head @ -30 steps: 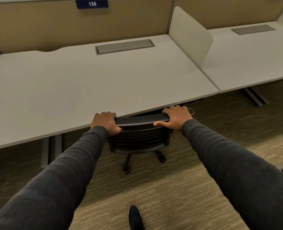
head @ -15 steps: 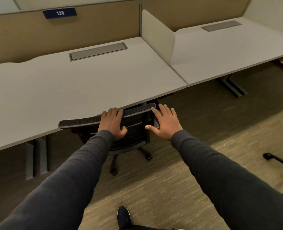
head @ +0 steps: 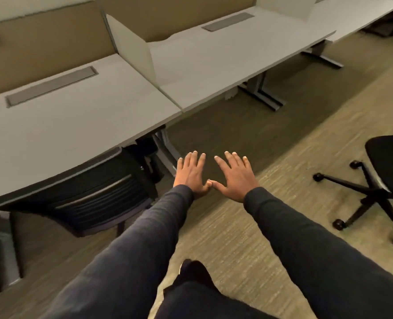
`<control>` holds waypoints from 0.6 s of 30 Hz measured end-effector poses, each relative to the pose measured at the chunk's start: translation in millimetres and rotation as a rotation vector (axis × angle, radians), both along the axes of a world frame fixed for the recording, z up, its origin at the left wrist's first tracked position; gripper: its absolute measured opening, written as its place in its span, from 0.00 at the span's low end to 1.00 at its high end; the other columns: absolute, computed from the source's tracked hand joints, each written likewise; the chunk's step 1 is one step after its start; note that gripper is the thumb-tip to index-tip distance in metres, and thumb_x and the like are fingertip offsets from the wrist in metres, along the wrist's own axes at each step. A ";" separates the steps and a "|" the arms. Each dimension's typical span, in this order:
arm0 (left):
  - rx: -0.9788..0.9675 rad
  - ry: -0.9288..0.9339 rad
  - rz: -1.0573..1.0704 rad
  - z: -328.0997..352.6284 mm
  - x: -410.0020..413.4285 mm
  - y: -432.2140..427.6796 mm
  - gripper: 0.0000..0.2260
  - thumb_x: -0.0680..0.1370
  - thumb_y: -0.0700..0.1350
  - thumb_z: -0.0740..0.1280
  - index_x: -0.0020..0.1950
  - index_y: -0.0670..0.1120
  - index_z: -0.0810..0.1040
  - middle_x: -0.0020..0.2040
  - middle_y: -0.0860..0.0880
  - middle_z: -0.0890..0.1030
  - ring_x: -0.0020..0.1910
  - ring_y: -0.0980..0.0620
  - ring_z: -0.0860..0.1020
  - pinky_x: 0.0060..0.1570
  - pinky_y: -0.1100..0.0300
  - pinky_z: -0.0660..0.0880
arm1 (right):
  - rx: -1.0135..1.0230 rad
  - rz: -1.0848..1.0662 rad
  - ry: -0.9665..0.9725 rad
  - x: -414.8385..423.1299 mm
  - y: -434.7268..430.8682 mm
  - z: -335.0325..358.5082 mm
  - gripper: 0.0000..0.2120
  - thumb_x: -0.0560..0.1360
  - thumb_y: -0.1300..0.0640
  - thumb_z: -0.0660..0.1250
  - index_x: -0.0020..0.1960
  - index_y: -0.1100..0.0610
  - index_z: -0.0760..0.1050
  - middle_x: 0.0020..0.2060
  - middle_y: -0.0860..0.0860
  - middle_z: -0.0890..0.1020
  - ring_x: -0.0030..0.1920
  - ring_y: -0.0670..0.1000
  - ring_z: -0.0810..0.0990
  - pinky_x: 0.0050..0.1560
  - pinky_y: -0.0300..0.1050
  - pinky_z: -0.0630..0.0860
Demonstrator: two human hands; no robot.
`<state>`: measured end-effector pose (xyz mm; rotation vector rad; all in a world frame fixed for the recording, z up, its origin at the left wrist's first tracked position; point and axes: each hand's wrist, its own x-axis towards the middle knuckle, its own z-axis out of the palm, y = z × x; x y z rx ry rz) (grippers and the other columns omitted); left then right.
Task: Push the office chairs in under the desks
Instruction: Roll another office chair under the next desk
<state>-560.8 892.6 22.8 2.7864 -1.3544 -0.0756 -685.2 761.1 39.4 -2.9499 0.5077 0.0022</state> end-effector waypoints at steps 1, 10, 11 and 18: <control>0.001 0.018 -0.037 -1.8 -14.2 -27.3 0.43 0.73 0.63 0.65 0.80 0.47 0.51 0.79 0.41 0.55 0.78 0.41 0.53 0.75 0.41 0.51 | 0.012 -0.044 0.011 -18.0 -22.7 -4.1 0.42 0.76 0.27 0.53 0.82 0.49 0.52 0.80 0.59 0.57 0.80 0.60 0.53 0.78 0.64 0.50; 0.022 0.120 -0.201 -32.7 -86.6 -206.1 0.41 0.73 0.59 0.65 0.80 0.46 0.50 0.79 0.41 0.55 0.78 0.41 0.52 0.75 0.40 0.49 | 0.058 -0.247 0.055 -102.9 -164.4 -23.4 0.42 0.76 0.28 0.55 0.82 0.49 0.53 0.80 0.58 0.57 0.80 0.60 0.54 0.78 0.63 0.50; 0.027 0.130 -0.217 -40.0 -94.0 -237.6 0.41 0.73 0.59 0.64 0.80 0.46 0.50 0.79 0.41 0.55 0.78 0.41 0.52 0.75 0.40 0.49 | 0.067 -0.272 0.066 -111.4 -189.6 -24.7 0.42 0.76 0.28 0.55 0.82 0.49 0.52 0.80 0.58 0.57 0.80 0.60 0.54 0.78 0.63 0.50; 0.027 0.194 -0.247 -56.5 -122.8 -390.5 0.41 0.73 0.59 0.63 0.80 0.45 0.51 0.79 0.40 0.55 0.78 0.40 0.52 0.75 0.39 0.50 | 0.064 -0.304 0.163 -135.7 -333.4 -24.8 0.41 0.77 0.29 0.54 0.82 0.50 0.52 0.80 0.58 0.57 0.80 0.60 0.54 0.78 0.63 0.49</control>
